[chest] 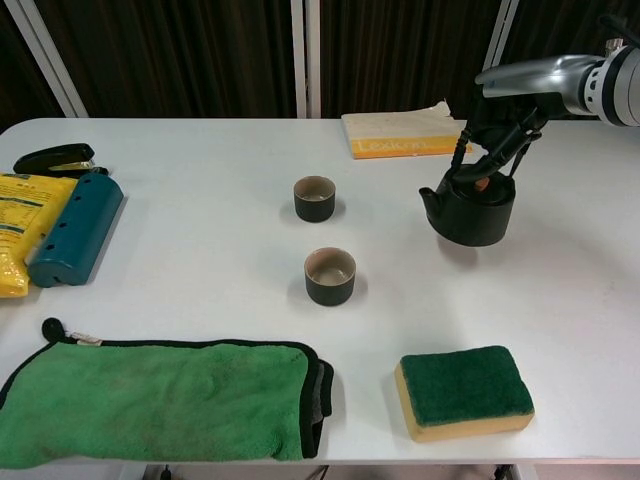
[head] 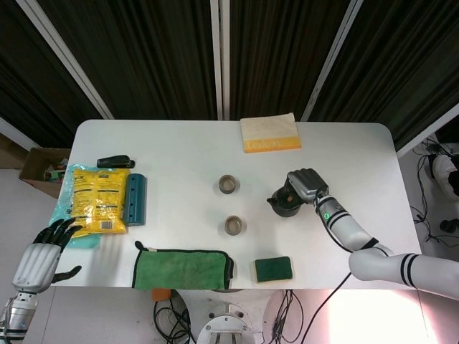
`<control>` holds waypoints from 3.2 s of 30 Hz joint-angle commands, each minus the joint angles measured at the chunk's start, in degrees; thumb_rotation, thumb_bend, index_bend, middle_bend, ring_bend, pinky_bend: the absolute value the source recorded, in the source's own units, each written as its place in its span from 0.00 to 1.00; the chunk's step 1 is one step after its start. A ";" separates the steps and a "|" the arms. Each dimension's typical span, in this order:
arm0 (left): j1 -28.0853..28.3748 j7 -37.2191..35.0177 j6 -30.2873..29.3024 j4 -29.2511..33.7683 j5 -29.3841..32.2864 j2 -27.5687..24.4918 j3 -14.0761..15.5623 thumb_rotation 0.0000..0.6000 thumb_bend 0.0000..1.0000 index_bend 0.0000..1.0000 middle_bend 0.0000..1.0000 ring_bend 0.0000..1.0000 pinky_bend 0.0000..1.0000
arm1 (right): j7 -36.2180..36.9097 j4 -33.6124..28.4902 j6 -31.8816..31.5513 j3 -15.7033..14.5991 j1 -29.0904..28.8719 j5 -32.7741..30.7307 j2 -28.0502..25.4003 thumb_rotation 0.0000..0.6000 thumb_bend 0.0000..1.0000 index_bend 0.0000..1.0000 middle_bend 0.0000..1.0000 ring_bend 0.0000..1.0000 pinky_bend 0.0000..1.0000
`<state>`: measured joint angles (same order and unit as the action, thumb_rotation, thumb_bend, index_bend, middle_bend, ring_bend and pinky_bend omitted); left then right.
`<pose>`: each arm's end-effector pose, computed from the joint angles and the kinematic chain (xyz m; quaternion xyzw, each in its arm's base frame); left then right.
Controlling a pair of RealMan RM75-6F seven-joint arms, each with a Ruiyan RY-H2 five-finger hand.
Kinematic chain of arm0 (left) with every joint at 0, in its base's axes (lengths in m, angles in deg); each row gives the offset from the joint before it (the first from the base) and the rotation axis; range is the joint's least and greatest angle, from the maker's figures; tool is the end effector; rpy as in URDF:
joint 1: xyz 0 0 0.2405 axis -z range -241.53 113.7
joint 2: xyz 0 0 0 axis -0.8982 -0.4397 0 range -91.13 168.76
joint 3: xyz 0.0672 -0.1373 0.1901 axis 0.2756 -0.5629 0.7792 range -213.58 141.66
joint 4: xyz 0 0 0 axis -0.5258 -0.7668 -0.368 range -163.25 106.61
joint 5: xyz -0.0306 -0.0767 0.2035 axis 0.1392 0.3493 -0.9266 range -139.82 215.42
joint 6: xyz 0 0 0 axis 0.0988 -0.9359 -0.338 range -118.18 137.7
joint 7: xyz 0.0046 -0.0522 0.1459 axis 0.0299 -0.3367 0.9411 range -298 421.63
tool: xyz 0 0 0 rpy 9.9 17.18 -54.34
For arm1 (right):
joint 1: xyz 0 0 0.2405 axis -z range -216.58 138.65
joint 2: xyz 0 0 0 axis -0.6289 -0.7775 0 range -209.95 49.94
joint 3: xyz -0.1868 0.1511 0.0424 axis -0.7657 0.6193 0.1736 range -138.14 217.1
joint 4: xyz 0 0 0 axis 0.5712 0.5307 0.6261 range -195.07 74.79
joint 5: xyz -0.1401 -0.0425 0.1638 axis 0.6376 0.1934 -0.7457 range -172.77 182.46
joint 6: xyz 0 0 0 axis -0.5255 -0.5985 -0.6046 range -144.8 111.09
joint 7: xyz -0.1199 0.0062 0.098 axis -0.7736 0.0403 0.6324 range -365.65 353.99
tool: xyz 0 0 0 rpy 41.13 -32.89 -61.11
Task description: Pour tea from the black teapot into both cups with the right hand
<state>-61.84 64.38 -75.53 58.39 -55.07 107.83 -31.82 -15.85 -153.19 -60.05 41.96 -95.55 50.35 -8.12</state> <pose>-0.3148 0.1486 0.1029 -0.6541 -0.3915 -0.3446 0.5478 -0.1389 -0.3744 0.0179 0.7500 -0.4655 0.2845 0.3739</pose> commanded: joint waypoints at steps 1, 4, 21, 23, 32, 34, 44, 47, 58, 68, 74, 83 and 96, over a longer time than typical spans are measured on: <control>0.02 -0.06 0.03 -0.06 -0.02 0.08 0.00 1.00 0.07 0.20 0.11 0.09 0.22 | -0.83 -1.65 -2.17 0.68 1.38 1.85 -0.70 0.76 0.18 1.00 1.00 0.91 0.38; 0.05 -0.09 0.11 -0.20 0.02 0.21 0.01 1.00 0.07 0.20 0.11 0.09 0.22 | -0.47 -2.22 -3.51 1.35 2.36 3.23 -1.00 0.76 0.18 1.00 1.00 0.93 0.42; 0.43 0.33 0.74 -0.22 0.09 0.51 -0.01 1.00 0.07 0.20 0.11 0.09 0.22 | 3.28 -0.12 -6.24 3.76 6.93 10.89 0.26 0.77 0.18 1.00 1.00 1.00 0.61; 0.52 0.44 0.87 -0.15 0.12 0.54 -0.02 1.00 0.07 0.20 0.11 0.09 0.22 | 3.96 0.02 -6.10 4.07 7.33 11.52 0.13 0.76 0.18 1.00 1.00 1.00 0.62; 0.80 0.79 1.20 0.00 -0.01 0.62 0.03 1.00 0.07 0.20 0.11 0.09 0.22 | 7.42 0.66 -5.71 5.05 9.09 15.26 -0.20 0.77 0.20 1.00 1.00 1.00 0.66; 0.85 0.85 1.22 0.04 -0.08 0.61 0.04 1.00 0.07 0.20 0.11 0.09 0.22 | 7.91 0.77 -5.82 5.21 9.42 15.95 -0.18 0.78 0.20 1.00 1.00 1.00 0.67; 0.85 1.08 1.26 0.01 0.01 0.73 0.12 1.00 0.07 0.20 0.11 0.09 0.22 | 10.53 1.65 -6.35 6.13 10.88 19.23 0.46 0.98 0.23 1.00 1.00 1.00 0.68; 0.86 1.18 1.38 -0.13 0.05 0.87 0.17 1.00 0.07 0.20 0.11 0.09 0.22 | 11.10 1.94 -6.62 6.36 11.22 19.97 0.76 1.00 0.24 1.00 1.00 1.00 0.69; 0.91 1.44 1.35 0.00 0.02 0.79 0.21 1.00 0.07 0.20 0.11 0.09 0.22 | 12.05 2.28 -6.88 6.90 12.16 22.06 0.77 1.00 0.18 1.00 1.00 1.00 0.69; 1.09 1.54 1.65 0.07 0.13 0.85 0.19 1.00 0.07 0.20 0.11 0.09 0.22 | 11.92 2.70 -7.93 7.32 13.05 23.02 1.38 0.87 0.06 1.00 1.00 1.00 0.71; 1.16 1.53 1.84 0.04 0.21 0.90 0.25 1.00 0.07 0.20 0.11 0.09 0.22 | 12.63 2.83 -8.00 7.80 13.56 22.60 1.82 0.75 0.10 1.00 1.00 1.00 0.71; 1.07 1.39 1.63 -0.08 0.23 0.86 0.26 1.00 0.07 0.20 0.11 0.09 0.22 | 12.69 3.18 -7.76 8.14 13.66 23.00 2.35 0.74 0.20 1.00 1.00 1.00 0.71; 1.13 1.32 1.61 -0.12 0.08 0.91 0.33 1.00 0.07 0.20 0.11 0.09 0.22 | 13.72 3.28 -7.41 8.42 13.95 24.14 2.37 0.78 0.40 1.00 1.00 1.00 0.72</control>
<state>-60.71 65.70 -73.92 58.26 -54.98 108.75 -31.50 -2.16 -149.92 -67.48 50.38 -81.61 74.49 -5.76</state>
